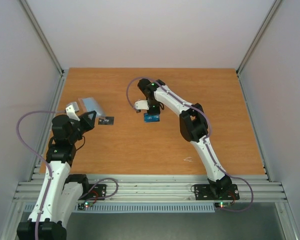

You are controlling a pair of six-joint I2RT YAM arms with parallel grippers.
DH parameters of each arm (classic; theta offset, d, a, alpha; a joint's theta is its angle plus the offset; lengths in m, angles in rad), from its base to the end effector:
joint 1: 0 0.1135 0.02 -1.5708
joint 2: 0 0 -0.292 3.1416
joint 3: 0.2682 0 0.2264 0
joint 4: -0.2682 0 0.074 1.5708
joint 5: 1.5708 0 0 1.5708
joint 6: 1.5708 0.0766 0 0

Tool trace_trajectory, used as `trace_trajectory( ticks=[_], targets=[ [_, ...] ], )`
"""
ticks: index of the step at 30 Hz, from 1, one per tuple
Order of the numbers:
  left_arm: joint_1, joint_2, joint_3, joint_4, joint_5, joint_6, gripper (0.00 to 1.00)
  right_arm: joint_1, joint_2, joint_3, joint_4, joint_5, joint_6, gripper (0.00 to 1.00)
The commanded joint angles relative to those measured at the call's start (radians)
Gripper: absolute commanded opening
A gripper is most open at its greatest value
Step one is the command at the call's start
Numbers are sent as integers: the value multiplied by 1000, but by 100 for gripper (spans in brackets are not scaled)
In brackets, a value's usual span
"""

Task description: Take the credit cards out of the card holder

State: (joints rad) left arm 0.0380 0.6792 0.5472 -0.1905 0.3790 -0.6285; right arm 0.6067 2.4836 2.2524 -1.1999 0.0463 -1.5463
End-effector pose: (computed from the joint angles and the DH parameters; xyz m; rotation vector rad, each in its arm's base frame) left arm 0.1558 -0.0224 0.2817 -0.3781 1.9045 -0.7560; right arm 0.4113 0.2812 0.1514 -2.6684 1.4436 -0.1587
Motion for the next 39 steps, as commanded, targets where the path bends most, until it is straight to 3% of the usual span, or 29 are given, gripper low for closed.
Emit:
trace_trajectory(
  ticks=[1,3,7,13,15,18,22,26,31,39],
  targets=[
    [5,0,12,59,19,5,0,-9,58,-7,98,81,44,19],
    [5,2,12,64,27,10,0,-11,50,-10,110,90,50,29],
    [6,7,14,130,109,44,0,-14,10,12,136,83,89,62],
    [6,-20,94,272,422,258,0,-13,-224,17,339,38,292,81],
    [6,-34,125,319,578,294,0,-15,-357,-40,423,-92,382,83],
    [4,-43,168,433,701,258,0,-26,-583,-237,583,-406,561,87],
    [-2,-39,261,486,775,241,0,-36,-884,-566,891,-828,813,94],
    [-17,-46,367,498,820,230,0,-36,-1058,-778,1255,-1084,1127,99],
    [-20,-71,454,476,827,218,0,3,-1079,-768,1331,-1101,1282,99],
    [-18,-120,466,439,791,195,0,132,-1061,-700,1272,-1153,1214,98]
  ],
)
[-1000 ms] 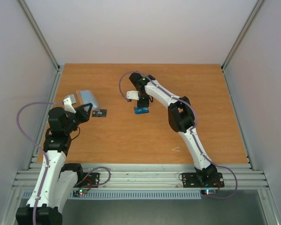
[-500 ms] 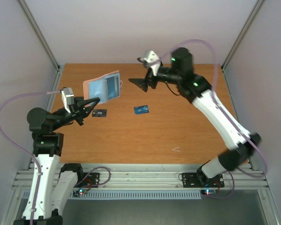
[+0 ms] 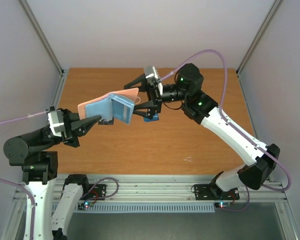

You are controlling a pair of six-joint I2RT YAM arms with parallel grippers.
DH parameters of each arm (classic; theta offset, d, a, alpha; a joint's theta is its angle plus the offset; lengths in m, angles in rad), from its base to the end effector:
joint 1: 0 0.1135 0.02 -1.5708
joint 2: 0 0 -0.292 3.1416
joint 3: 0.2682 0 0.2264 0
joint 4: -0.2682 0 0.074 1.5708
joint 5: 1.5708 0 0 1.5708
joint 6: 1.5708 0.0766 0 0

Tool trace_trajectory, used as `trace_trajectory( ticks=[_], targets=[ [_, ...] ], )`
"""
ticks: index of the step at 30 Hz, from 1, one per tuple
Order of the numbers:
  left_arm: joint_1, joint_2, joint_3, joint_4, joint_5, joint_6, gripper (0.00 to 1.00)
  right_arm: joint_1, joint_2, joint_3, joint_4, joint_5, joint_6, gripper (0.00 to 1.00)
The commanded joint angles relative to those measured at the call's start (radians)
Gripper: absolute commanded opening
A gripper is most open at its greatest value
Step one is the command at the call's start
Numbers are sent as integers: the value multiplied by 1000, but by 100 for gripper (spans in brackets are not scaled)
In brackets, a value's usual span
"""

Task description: Take the credit cards out of the card holder

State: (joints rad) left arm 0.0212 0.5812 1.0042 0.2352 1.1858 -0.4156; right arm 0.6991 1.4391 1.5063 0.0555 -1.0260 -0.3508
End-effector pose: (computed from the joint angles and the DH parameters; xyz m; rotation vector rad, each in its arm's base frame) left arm 0.0332 -0.0703 0.4810 0.9210 1.0441 -0.8689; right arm 0.1938 0.2485 0.4914 -1.4160 0.7347 1.0101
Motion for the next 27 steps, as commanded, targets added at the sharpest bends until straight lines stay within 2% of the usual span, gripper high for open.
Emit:
trace_trajectory(
  ticks=[1,3,7,10,13,18,20,23,25,27],
  targets=[
    [-1,-30,6,10,-22,-20,0,40,-20,40,14,-97,16,97],
    [-1,-43,-3,7,-36,-28,0,41,-28,40,-26,-126,-7,96],
    [6,-58,-18,-30,-166,-64,0,41,-51,93,-299,-141,-201,97],
    [13,-60,-27,-69,-230,-72,0,46,-68,115,-420,-37,-281,98],
    [14,-61,-38,-70,-195,-57,0,79,-67,132,-393,66,-253,98],
    [15,-64,-44,-65,-167,-68,0,125,-51,95,-151,146,-91,95],
    [14,-66,-46,-69,-167,-63,0,127,-29,120,-133,167,-51,91],
    [14,-71,-51,-72,-166,-66,0,130,-6,156,-146,171,-18,75],
    [16,-75,-57,-79,-167,-62,0,131,-1,158,-146,148,-14,49],
    [17,-79,-62,-87,-177,-61,0,131,-4,157,-156,134,-17,17]
  ],
)
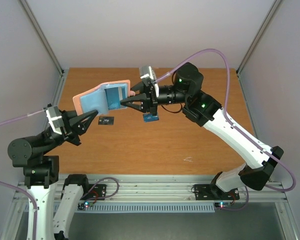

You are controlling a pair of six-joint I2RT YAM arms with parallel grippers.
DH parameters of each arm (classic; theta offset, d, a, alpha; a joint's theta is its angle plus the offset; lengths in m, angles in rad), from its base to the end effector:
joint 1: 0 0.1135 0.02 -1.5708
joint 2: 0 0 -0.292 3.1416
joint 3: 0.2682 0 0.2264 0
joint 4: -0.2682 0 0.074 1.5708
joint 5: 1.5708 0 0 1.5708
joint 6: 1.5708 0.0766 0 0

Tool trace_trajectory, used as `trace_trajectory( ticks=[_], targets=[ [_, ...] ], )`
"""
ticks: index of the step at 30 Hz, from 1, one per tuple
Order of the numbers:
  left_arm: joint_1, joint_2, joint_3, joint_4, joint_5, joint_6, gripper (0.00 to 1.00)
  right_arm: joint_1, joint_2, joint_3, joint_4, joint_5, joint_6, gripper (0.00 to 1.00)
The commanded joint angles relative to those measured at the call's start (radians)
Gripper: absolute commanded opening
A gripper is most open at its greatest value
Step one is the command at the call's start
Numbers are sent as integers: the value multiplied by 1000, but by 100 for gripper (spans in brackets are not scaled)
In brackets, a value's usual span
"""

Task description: Take the credit cards out of the card holder

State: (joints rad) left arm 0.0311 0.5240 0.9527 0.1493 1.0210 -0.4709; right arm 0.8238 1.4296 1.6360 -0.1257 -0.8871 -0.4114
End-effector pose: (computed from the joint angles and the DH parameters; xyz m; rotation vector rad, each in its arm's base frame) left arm 0.0383 -0.0642 0.4672 0.6977 1.1352 -0.8794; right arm 0.1618 0.2621 0.5159 -1.4240 0.7369 0.9793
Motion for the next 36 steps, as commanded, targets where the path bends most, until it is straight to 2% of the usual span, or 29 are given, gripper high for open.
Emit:
trace_trajectory(
  ticks=[1,3,4,5,6,7,9,12,16,18,21,27,29,31,34,36],
  targets=[
    [8,-23,-13,-5,-24,-14,0,6,2,28,13,-2,33,4],
    [13,-25,-20,-28,-72,-31,1,6,-15,24,-15,21,4,1],
    [16,-27,-21,-50,-116,-38,8,6,-23,25,-36,38,-12,1],
    [19,-28,-22,-83,-199,-46,20,5,-29,28,-60,57,-28,1],
    [24,-29,-22,-120,-270,-48,36,4,-32,37,-93,70,-42,1],
    [31,-28,-19,-171,-338,-51,45,3,-32,51,-129,79,-63,1],
    [45,-24,-22,-226,-412,-61,54,2,-26,82,-203,92,-84,1],
    [50,-25,-40,-177,-310,-65,63,2,-7,141,-319,120,-103,1],
    [50,-18,-54,-14,-4,-102,75,3,21,238,-443,246,-106,1],
    [50,-24,-48,-72,26,-68,78,4,45,295,-514,313,-99,1],
    [49,-37,-32,-197,-60,12,79,5,100,395,-637,470,-76,1],
    [57,-53,-24,-205,-344,31,76,7,226,588,-917,946,-24,1],
    [60,-42,-27,-189,-343,8,64,12,276,652,-1004,1040,-14,1],
    [59,-16,-43,-129,-237,-35,49,25,319,716,-1065,1085,-4,1],
    [51,59,-81,-94,-149,-318,35,53,345,727,-1065,1028,7,1],
    [25,85,-79,-128,-181,-354,29,70,354,722,-1033,934,21,1]
  ],
)
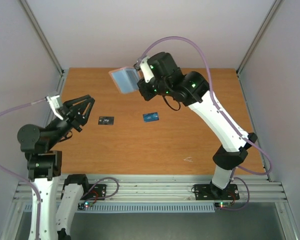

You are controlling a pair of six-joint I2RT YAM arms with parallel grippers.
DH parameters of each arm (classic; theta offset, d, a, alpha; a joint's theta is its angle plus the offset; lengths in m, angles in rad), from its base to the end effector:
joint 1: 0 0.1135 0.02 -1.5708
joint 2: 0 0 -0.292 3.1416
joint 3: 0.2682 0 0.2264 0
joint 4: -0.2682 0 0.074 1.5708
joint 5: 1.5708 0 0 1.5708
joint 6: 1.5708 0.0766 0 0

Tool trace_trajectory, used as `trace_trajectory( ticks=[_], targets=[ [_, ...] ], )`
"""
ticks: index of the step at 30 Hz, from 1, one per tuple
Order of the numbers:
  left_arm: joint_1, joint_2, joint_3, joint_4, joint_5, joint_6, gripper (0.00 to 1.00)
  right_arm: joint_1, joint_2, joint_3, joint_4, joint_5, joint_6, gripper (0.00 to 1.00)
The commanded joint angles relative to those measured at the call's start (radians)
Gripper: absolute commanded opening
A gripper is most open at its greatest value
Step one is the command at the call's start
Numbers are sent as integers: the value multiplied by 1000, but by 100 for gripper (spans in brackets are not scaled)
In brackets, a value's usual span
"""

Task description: Take the credit cards out of the card holder

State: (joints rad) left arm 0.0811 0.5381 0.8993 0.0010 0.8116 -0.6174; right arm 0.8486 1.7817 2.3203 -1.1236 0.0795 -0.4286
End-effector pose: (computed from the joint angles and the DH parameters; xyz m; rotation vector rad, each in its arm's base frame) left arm 0.0751 -0.0496 0.4413 0.2854 1.3563 -0.9391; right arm 0.2446 0.2684 0.4795 -1.2490 1.7597 0.1576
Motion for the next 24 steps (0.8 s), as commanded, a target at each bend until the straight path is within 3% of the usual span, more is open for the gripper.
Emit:
trace_trajectory(
  ticks=[1,4,8,13,21,24],
  targets=[
    [-43,96,-24,32,27,-193,28,53,8,36,-17,-84,46,1],
    [-135,154,-32,80,33,-218,34,78,33,40,26,-190,72,1],
    [-222,187,-64,5,-18,-193,35,110,56,59,42,-230,49,1],
    [-215,174,-112,-13,-106,-187,34,109,47,56,57,-377,41,1],
    [-159,141,-126,-14,-99,-212,38,55,29,45,95,-660,50,1],
    [-143,131,-134,78,-50,-249,39,31,20,19,149,-794,80,1]
  ],
)
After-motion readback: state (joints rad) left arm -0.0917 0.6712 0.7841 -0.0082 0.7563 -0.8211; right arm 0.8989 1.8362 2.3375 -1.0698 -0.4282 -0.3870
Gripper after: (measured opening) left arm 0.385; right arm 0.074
